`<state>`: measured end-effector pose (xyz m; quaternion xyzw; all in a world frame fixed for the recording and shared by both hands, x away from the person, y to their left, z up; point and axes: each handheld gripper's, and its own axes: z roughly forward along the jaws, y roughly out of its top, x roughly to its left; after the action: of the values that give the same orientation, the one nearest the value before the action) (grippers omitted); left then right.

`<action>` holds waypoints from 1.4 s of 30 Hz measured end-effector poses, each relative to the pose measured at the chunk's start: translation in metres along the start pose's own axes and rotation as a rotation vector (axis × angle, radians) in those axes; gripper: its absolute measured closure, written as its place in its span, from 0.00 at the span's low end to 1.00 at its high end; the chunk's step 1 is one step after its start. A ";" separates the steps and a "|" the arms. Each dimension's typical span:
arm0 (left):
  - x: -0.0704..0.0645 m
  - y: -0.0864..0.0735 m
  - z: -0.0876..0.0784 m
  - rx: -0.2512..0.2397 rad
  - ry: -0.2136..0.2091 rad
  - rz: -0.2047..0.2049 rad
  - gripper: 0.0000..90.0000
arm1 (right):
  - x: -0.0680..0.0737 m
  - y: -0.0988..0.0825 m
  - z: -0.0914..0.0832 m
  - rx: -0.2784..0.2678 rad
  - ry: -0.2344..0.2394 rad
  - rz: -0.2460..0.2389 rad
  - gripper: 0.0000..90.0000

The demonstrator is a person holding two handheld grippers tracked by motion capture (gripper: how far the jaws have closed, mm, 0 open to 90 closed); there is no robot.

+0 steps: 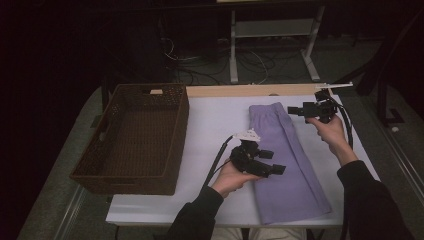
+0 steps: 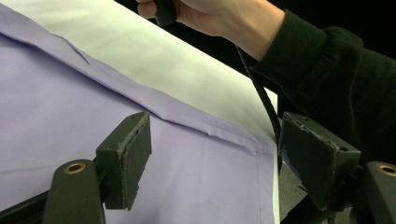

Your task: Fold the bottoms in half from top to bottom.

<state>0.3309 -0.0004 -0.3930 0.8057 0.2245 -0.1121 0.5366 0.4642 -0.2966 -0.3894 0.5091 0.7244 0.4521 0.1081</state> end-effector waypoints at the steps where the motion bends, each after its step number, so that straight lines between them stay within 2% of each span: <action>1: 0.001 0.001 -0.001 0.001 0.005 0.002 0.28 | 0.000 0.000 -0.001 0.000 0.000 0.004 0.16; 15: 0.013 0.018 -0.010 -0.004 0.056 0.007 0.27 | -0.005 -0.004 0.000 -0.002 0.001 0.021 0.16; 27: 0.035 0.027 -0.017 -0.025 0.125 -0.026 0.27 | -0.007 -0.009 0.007 0.014 0.002 0.036 0.16; 42: 0.064 0.031 -0.021 -0.023 0.201 -0.077 0.27 | -0.015 -0.015 0.014 0.047 -0.041 0.078 0.16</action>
<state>0.4004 0.0242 -0.3866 0.7973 0.3093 -0.0486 0.5160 0.4706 -0.3026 -0.4136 0.5486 0.7120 0.4283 0.0930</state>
